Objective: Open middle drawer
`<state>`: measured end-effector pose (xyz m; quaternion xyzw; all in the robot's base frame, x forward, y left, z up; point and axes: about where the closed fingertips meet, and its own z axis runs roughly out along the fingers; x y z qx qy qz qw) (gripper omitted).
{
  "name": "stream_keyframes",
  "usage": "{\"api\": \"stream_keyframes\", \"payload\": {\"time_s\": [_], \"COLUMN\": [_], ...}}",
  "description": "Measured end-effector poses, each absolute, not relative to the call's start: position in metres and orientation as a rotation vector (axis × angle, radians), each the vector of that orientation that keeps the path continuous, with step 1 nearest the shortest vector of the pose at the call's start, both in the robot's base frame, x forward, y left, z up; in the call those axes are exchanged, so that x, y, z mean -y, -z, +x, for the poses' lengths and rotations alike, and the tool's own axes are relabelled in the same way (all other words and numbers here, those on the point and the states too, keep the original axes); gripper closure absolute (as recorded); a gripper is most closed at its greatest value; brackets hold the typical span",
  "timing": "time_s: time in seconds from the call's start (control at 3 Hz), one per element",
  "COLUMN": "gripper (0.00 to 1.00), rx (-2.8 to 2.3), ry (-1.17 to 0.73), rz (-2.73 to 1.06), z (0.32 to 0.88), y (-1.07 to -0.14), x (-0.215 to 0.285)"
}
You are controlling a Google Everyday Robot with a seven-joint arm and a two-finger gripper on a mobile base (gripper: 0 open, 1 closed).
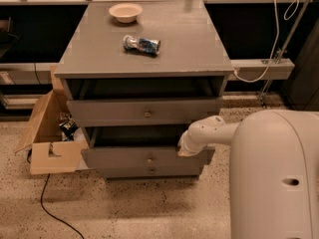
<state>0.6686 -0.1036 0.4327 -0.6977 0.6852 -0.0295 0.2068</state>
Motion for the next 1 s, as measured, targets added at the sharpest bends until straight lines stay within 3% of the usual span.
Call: {"api": "stream_keyframes", "payload": {"time_s": [1.0], "gripper": [0.14], "rx": [-1.883], "ry": [0.044], "rz": [-1.949], "z": [0.6718], "y": [-0.4328], "x": [0.1038]}}
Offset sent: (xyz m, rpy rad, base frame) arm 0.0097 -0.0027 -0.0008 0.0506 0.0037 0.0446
